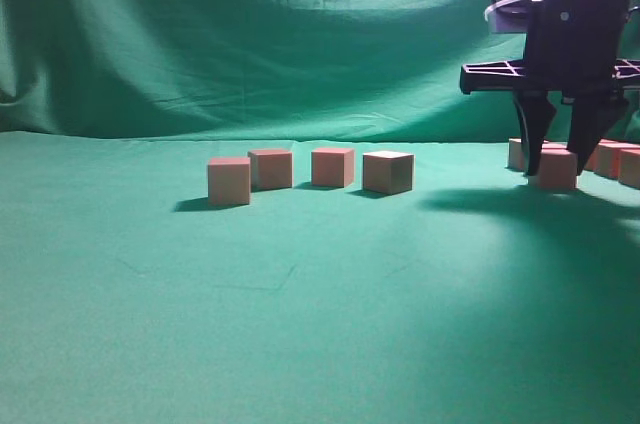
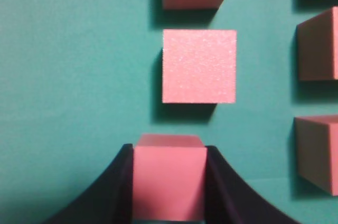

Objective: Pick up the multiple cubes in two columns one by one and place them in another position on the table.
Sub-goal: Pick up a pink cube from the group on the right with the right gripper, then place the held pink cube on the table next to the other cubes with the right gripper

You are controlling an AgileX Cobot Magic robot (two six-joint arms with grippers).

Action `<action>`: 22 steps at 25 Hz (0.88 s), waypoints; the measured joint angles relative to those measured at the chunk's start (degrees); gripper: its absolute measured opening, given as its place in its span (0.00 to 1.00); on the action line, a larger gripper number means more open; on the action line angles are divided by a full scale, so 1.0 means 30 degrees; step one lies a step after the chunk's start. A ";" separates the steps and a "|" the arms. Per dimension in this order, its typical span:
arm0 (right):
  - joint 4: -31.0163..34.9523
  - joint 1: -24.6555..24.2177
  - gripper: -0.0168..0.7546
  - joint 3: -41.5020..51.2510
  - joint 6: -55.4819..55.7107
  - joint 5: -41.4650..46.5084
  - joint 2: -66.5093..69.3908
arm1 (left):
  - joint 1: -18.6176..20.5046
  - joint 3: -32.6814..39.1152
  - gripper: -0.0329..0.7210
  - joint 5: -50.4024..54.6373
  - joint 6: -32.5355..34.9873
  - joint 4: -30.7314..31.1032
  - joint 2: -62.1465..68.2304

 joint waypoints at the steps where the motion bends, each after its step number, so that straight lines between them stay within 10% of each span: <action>1: -0.0082 0.0000 0.36 0.0000 0.0000 0.0040 0.0000 | 0.0000 0.0000 0.04 0.0000 0.0000 0.0000 0.0000; 11: -0.0128 0.1059 0.36 0.0000 -0.1033 0.2197 -0.2549 | 0.0000 0.0000 0.04 0.0000 0.0000 0.0000 0.0000; 22: 0.0029 0.8336 0.36 0.0000 -0.3742 0.3844 -0.4976 | 0.0000 0.0000 0.04 0.0000 0.0000 0.0000 0.0000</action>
